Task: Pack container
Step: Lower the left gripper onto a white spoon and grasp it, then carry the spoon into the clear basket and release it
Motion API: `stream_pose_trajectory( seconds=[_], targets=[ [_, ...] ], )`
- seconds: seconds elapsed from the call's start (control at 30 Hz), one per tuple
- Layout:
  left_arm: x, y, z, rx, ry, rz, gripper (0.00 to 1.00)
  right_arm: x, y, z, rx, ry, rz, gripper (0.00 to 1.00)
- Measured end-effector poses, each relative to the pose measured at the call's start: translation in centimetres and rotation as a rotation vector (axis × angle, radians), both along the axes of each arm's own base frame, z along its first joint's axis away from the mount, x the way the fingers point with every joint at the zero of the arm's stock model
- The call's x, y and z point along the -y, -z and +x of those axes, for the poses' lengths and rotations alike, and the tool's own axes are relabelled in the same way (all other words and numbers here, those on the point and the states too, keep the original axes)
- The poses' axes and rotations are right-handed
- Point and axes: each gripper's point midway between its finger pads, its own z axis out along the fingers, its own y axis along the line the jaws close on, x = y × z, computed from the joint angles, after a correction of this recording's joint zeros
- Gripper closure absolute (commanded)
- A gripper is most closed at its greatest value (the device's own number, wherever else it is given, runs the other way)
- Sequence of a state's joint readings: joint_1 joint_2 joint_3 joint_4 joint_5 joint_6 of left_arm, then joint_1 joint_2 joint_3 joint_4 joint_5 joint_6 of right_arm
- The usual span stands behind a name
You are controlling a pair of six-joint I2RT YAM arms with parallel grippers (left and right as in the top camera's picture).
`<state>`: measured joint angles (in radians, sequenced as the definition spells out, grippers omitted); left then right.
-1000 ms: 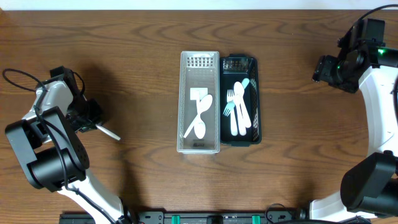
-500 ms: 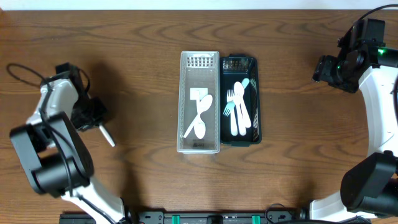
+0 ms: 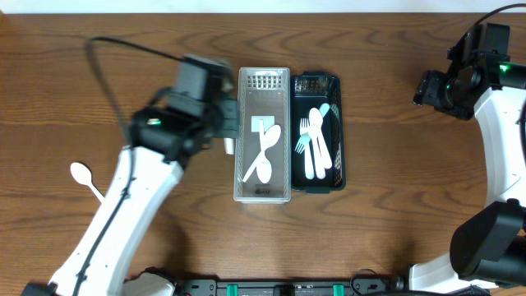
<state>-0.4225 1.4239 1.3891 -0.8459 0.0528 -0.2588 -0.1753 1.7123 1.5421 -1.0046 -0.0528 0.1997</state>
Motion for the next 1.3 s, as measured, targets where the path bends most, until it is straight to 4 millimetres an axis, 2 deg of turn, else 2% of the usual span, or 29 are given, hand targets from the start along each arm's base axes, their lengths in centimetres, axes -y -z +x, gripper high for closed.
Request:
stream_pose_trajectory(
  seconds=[0.1,0.2,0.4,0.43,0.47,0.5,0.57,0.6,0.63,0.77,0.87,0.93,1.03,1.1,1.17,1.23,1.3],
  targets=[
    [2.9,2.4,0.1,-0.050,0.053,0.013,0.94,0.0,0.0,0.0,0.000,0.000,0.000,0.29],
    [4.6,6.3,0.3,-0.139,0.074,0.052,0.94,0.0,0.0,0.0,0.000,0.000,0.000,0.29],
    [5.4,14.2,0.4,-0.316,0.073,0.132,0.94,0.0,0.0,0.0,0.000,0.000,0.000,0.29],
    [5.4,14.9,0.3,-0.333,0.072,0.139,0.93,0.0,0.0,0.0,0.000,0.000,0.000,0.29],
    [5.4,15.4,0.2,-0.346,0.073,0.145,0.87,0.0,0.0,0.0,0.000,0.000,0.000,0.29],
    [5.4,15.9,0.2,-0.357,0.072,0.148,0.75,0.0,0.0,0.0,0.000,0.000,0.000,0.29],
    [5.5,16.0,0.2,-0.358,0.074,0.145,0.61,0.0,0.0,0.0,0.000,0.000,0.000,0.29],
    [5.6,15.9,0.3,-0.353,0.078,0.142,0.45,0.0,0.0,0.0,0.000,0.000,0.000,0.29],
    [5.6,15.8,0.4,-0.348,0.072,0.138,0.36,0.0,0.0,0.0,0.000,0.000,0.000,0.29],
    [5.5,15.1,0.4,-0.337,0.074,0.132,0.33,0.0,0.0,0.0,0.000,0.000,0.000,0.29],
    [4.8,12.9,0.6,-0.294,0.058,0.115,0.29,0.0,0.0,0.0,-0.001,0.000,0.000,0.29],
    [3.0,10.1,0.9,-0.236,0.015,0.113,0.23,0.0,0.0,0.0,0.000,-0.002,-0.001,0.30],
    [-1.3,5.3,1.2,-0.134,-0.103,0.118,0.16,0.0,0.0,0.0,-0.001,-0.008,-0.003,0.29],
    [-6.0,1.8,0.8,-0.069,-0.242,0.120,0.14,0.0,0.0,0.0,0.000,-0.011,-0.005,0.29],
    [-10.5,-0.5,0.1,-0.029,-0.377,0.122,0.10,0.0,0.0,0.0,0.000,-0.014,-0.006,0.29],
    [-15.5,-1.9,-1.4,-0.020,-0.530,0.134,0.01,0.0,0.0,0.0,0.000,-0.017,-0.007,0.29],
    [-19.3,-2.2,-2.9,-0.041,-0.660,0.142,0.02,0.0,0.0,0.0,0.000,-0.018,-0.008,0.29]
  ],
)
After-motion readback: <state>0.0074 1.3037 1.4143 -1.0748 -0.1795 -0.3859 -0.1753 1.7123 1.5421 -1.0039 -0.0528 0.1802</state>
